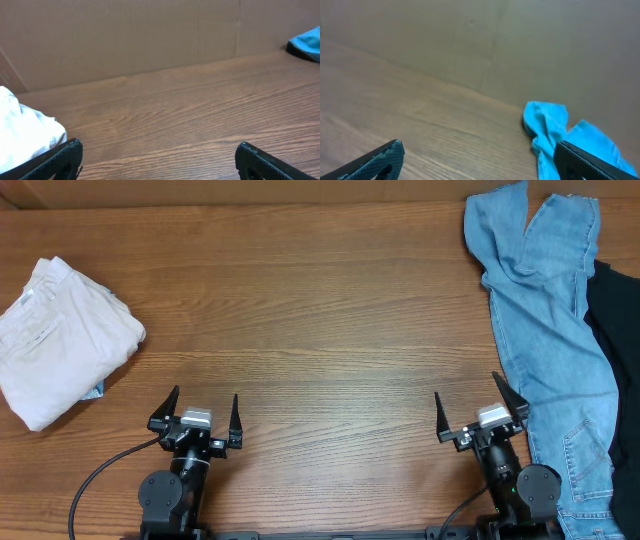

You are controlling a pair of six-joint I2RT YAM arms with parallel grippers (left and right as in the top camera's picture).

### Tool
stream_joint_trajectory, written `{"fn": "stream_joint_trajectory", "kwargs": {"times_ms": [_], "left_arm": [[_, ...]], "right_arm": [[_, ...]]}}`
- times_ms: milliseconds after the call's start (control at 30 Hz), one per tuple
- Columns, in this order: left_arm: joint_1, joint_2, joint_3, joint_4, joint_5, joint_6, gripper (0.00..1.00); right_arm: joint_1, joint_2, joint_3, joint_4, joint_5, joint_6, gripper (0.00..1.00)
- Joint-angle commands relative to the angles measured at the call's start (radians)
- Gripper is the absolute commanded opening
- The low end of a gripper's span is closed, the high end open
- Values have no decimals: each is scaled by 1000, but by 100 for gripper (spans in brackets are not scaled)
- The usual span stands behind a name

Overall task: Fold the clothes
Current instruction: 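Reach the right gripper to the black shirt on the jeans and grasp it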

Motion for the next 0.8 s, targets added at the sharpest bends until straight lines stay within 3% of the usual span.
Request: {"fn": "stream_joint_trajectory", "kwargs": {"times_ms": [0,67,100,200,467,600,767], "left_arm": [[6,0,-3,2,14,-78,100],[6,1,1,33,20,-171,100],[6,1,21,18,19,-289,100],[6,2,87,-64,19,-368,100],[6,98,417,-346,10,-369,100],[6,235,590,-486,-9,-323,100],[6,428,817,-686,-49,-306,100]], "right_arm": [[5,-11,41,4,183,325,100],[5,-9,76,1,213,431,100],[5,0,114,-15,212,449,100],[5,40,195,-84,212,451,100],[5,342,537,-374,202,451,100],[5,512,719,-538,206,433,100],[5,618,845,-589,163,417,100]]}}
